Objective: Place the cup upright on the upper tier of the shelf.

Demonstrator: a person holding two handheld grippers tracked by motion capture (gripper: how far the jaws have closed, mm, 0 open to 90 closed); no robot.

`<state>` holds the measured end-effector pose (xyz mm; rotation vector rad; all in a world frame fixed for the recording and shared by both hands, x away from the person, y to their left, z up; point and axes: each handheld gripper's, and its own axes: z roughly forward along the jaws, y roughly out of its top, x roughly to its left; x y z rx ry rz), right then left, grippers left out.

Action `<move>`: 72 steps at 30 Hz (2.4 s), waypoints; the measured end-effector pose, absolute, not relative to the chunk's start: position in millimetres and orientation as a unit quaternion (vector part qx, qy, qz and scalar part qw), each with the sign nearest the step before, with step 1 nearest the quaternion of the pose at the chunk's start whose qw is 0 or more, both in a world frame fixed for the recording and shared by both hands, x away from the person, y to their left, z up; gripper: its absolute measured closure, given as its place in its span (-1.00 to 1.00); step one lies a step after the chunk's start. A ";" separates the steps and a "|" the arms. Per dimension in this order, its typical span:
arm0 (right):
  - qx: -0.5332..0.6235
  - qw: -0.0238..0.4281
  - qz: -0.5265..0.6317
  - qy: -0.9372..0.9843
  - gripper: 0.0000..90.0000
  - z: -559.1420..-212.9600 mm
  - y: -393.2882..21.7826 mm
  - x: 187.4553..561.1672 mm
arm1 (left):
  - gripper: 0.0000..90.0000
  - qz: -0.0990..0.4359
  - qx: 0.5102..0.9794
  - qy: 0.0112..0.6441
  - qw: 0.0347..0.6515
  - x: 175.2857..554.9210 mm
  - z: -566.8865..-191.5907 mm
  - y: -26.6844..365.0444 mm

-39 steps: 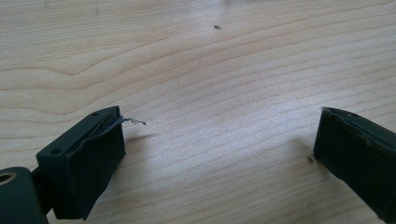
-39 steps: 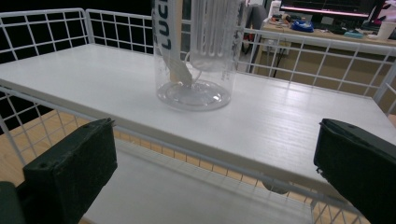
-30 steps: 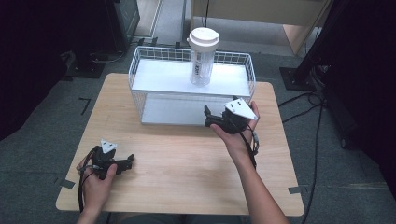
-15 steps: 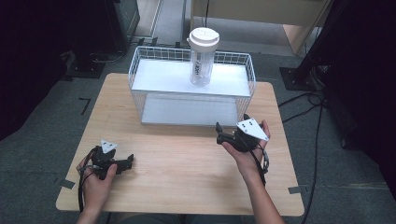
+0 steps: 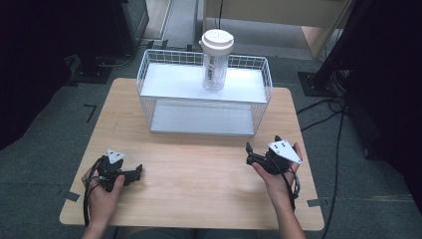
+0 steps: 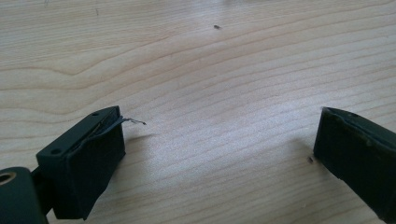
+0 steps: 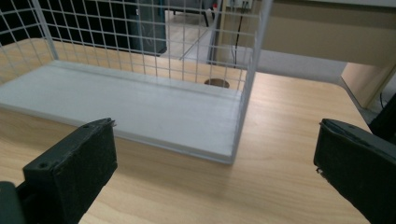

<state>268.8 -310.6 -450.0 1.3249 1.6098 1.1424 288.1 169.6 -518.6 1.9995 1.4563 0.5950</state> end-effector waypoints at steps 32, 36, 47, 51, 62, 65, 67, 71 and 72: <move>0.583 0.371 0.368 0.622 -1.00 -504.6 -372.8 229.8 | -0.95 0.224 0.751 0.547 0.295 288.1 -518.6 169.6; 0.593 0.369 0.353 0.622 -1.00 -512.2 -384.3 222.4 | -0.95 0.224 0.751 0.547 0.295 288.1 -518.7 169.5; 0.602 0.360 0.330 0.632 -1.00 -520.4 -403.5 209.5 | -0.95 0.224 0.751 0.547 0.295 288.1 -518.7 169.6; 0.610 0.353 0.309 0.638 -1.00 -521.3 -407.7 209.0 | -0.95 0.224 0.751 0.547 0.295 288.1 -518.7 169.5; 0.641 0.299 0.271 0.653 -0.88 -525.1 -411.3 209.6 | -0.95 0.223 0.751 0.547 0.295 288.2 -518.6 169.6; 0.656 0.270 0.285 0.644 -0.89 -525.9 -415.7 211.6 | -0.95 0.224 0.751 0.547 0.295 288.1 -518.7 169.6; 0.656 0.270 0.284 0.645 -0.89 -525.8 -415.6 211.5 | -0.95 0.224 0.751 0.547 0.295 288.1 -518.7 169.6; 0.655 0.269 0.284 0.647 -0.89 -525.8 -415.5 211.5 | -0.95 0.224 0.751 0.547 0.295 288.1 -518.6 169.6; 0.655 0.269 0.284 0.647 -0.89 -525.8 -415.4 211.5 | -0.95 0.224 0.751 0.547 0.295 288.1 -518.6 169.6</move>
